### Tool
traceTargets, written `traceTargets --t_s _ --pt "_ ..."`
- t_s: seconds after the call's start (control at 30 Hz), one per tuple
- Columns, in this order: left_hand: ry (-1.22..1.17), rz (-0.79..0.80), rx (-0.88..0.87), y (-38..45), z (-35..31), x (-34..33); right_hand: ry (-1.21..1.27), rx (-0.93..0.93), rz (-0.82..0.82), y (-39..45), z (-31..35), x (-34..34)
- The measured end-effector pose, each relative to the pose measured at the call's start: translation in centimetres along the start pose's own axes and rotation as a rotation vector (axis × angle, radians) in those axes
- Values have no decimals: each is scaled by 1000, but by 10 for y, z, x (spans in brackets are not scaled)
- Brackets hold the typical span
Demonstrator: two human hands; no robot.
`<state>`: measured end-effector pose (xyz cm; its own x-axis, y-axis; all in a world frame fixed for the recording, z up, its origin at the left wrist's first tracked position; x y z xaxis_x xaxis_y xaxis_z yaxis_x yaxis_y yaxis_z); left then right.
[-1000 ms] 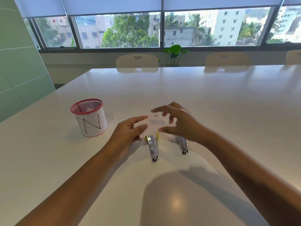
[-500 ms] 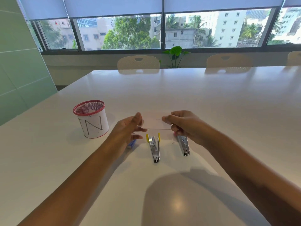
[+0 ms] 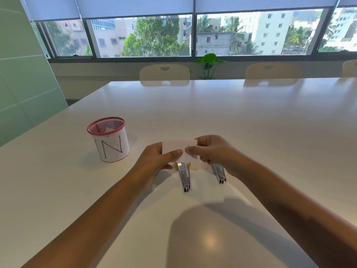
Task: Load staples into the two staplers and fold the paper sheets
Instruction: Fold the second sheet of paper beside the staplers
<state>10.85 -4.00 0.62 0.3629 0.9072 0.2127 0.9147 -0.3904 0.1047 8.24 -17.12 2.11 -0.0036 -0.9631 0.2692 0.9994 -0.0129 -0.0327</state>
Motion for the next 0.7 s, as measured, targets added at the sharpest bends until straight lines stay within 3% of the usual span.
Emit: traceTargets --t_s 0.33,0.7 --pt "40 17 -22 0 0 -1 -38 17 -69 0 0 6" --pt "110 44 -55 1 -1 -3 -52 89 -20 -1 7 -3"
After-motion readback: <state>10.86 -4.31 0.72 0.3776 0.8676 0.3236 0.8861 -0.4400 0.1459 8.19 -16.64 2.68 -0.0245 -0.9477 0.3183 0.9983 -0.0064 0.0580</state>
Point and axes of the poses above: each hand's wrist, its own y-axis towards the middle knuckle, its own x-axis out of the back of the hand, z = x × y, the point moved 9 cm from there along y, towards the middle knuckle, and after that the axes turned 9 degrees about y, right-handed, at the moved point
